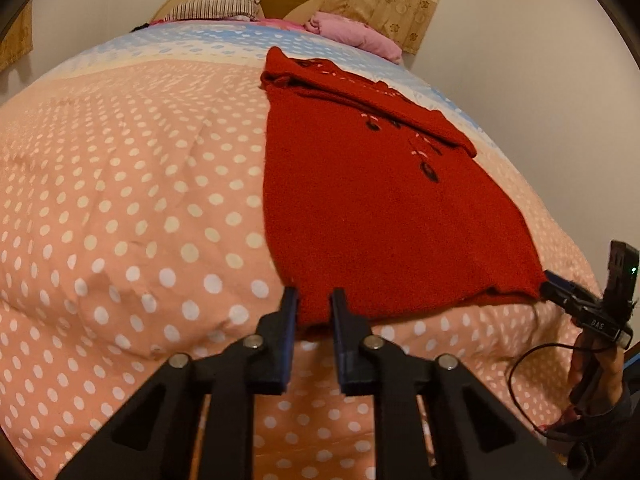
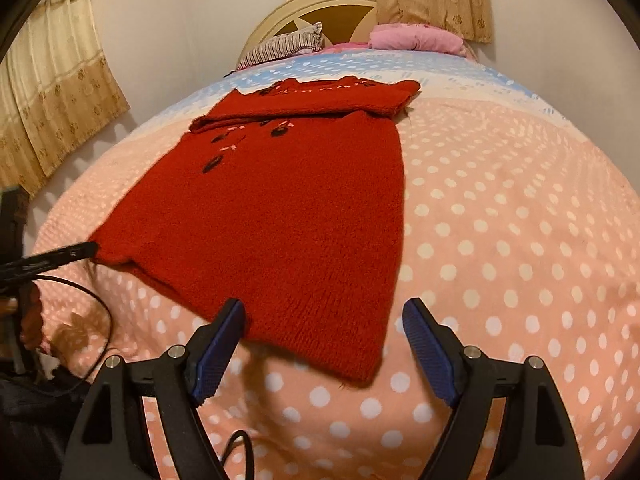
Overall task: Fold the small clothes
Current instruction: 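Move the left tool to the cardigan hem and grasp it, then lift the hem with the left gripper and fold it toward the collar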
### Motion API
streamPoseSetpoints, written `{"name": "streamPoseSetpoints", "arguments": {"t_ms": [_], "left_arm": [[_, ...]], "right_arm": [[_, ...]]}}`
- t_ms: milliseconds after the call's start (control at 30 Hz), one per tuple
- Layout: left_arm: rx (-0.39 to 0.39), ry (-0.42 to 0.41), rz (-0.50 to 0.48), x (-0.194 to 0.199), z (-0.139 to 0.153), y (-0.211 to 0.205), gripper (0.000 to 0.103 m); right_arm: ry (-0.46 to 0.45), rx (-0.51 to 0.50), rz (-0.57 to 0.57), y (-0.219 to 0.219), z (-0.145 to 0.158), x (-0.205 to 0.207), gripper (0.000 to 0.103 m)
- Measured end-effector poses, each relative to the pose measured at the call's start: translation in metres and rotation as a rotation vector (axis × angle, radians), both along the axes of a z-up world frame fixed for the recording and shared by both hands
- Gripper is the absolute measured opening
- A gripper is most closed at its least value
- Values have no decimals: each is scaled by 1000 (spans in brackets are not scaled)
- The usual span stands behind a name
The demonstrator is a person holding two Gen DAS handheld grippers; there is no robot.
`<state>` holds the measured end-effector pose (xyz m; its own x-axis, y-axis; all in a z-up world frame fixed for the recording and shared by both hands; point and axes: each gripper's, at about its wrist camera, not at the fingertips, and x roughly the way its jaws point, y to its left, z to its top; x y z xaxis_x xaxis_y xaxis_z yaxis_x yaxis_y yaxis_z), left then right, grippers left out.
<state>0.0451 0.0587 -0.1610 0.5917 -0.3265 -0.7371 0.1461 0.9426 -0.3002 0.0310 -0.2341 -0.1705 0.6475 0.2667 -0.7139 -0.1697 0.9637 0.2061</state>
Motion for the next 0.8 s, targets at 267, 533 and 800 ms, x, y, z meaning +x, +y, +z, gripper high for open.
{"name": "streamPoseSetpoints", "arguments": {"t_ms": [267, 533, 800], "left_arm": [[-20, -58, -12, -4, 10, 4, 9], [-32, -11, 31, 4, -3, 8, 26], [-40, -34, -18, 3, -3, 7, 11]], "right_arm": [[38, 137, -7, -16, -1, -1, 58], [65, 175, -32, -25, -3, -3, 44], [82, 221, -29, -32, -7, -6, 19]]}}
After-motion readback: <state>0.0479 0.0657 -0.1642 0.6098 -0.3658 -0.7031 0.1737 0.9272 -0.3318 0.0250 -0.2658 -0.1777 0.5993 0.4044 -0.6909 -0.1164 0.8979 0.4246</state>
